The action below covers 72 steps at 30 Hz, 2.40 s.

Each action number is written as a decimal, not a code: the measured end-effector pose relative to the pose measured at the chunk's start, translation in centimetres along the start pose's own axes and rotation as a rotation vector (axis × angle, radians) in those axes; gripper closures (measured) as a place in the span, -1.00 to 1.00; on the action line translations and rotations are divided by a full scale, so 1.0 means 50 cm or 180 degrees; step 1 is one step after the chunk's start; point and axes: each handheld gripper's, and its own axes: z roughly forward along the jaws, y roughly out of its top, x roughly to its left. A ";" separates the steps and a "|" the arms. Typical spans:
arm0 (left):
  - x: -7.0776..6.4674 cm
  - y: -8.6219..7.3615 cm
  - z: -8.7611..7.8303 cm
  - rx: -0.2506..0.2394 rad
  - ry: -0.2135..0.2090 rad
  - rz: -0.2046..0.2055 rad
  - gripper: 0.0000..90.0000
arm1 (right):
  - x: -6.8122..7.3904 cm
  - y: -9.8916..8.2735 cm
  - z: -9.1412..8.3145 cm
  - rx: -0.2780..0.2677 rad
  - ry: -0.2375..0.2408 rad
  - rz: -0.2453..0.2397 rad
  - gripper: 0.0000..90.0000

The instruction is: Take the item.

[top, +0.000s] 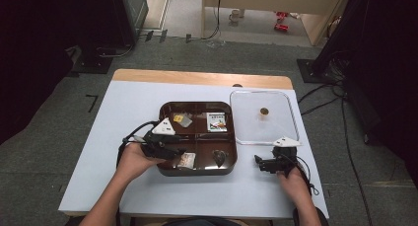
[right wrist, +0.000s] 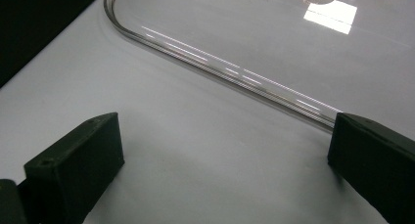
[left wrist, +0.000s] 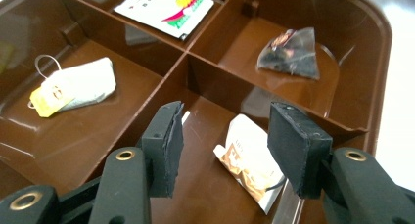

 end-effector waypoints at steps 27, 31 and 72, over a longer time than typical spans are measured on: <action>-0.008 0.000 0.078 0.0784 0.0103 0.0183 0.16 | 0.000 0.000 0.000 0.0001 0.0001 0.0000 -1.00; -0.008 0.001 0.081 0.0827 0.0062 0.0174 0.24 | 0.000 0.000 0.000 0.0001 0.0001 0.0000 -1.00; 0.028 0.005 0.031 0.0635 -0.0026 -0.0373 0.88 | 0.000 0.000 0.000 0.0000 0.0000 -0.0001 -1.00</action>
